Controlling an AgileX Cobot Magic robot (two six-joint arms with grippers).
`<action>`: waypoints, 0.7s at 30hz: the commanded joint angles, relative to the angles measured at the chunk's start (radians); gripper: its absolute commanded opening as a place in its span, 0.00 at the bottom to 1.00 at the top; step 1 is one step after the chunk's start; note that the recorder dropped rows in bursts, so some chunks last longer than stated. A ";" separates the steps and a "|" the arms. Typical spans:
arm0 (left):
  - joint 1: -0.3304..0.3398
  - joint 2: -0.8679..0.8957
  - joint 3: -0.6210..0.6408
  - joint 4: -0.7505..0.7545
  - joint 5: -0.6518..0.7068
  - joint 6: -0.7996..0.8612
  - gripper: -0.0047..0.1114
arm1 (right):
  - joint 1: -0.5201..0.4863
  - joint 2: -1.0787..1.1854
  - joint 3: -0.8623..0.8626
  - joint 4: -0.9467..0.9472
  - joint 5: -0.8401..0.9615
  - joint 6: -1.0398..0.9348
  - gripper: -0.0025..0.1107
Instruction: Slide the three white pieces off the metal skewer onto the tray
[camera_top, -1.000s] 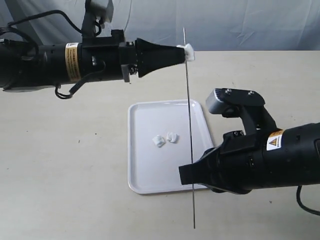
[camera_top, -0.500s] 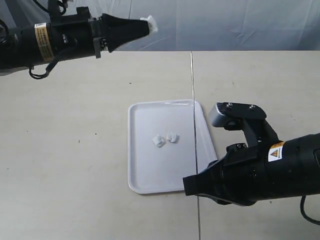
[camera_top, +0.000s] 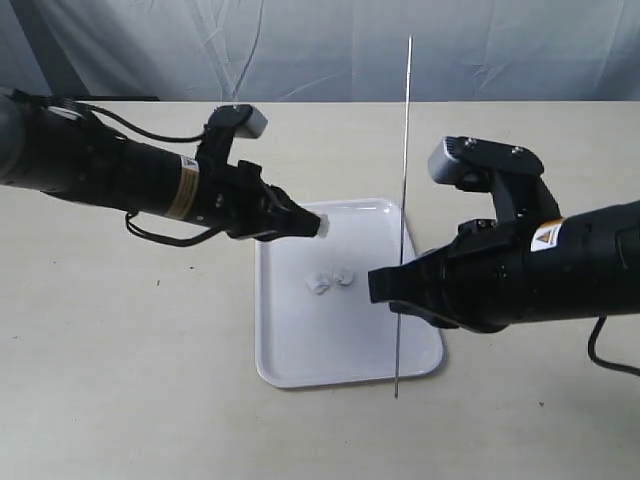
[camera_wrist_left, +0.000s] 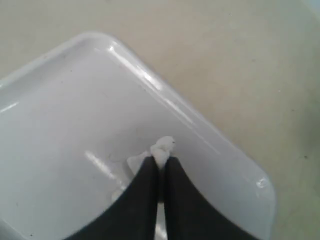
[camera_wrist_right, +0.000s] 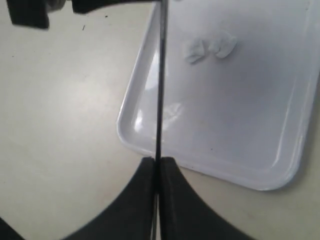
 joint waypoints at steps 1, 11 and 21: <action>-0.023 0.052 -0.002 0.008 0.070 -0.005 0.04 | -0.055 0.054 -0.063 -0.064 0.058 -0.004 0.02; -0.023 0.105 -0.002 0.007 0.093 -0.003 0.05 | -0.065 0.301 -0.236 -0.110 0.136 -0.004 0.02; -0.023 0.134 -0.002 0.006 0.112 -0.003 0.32 | -0.065 0.433 -0.294 -0.121 0.162 -0.004 0.02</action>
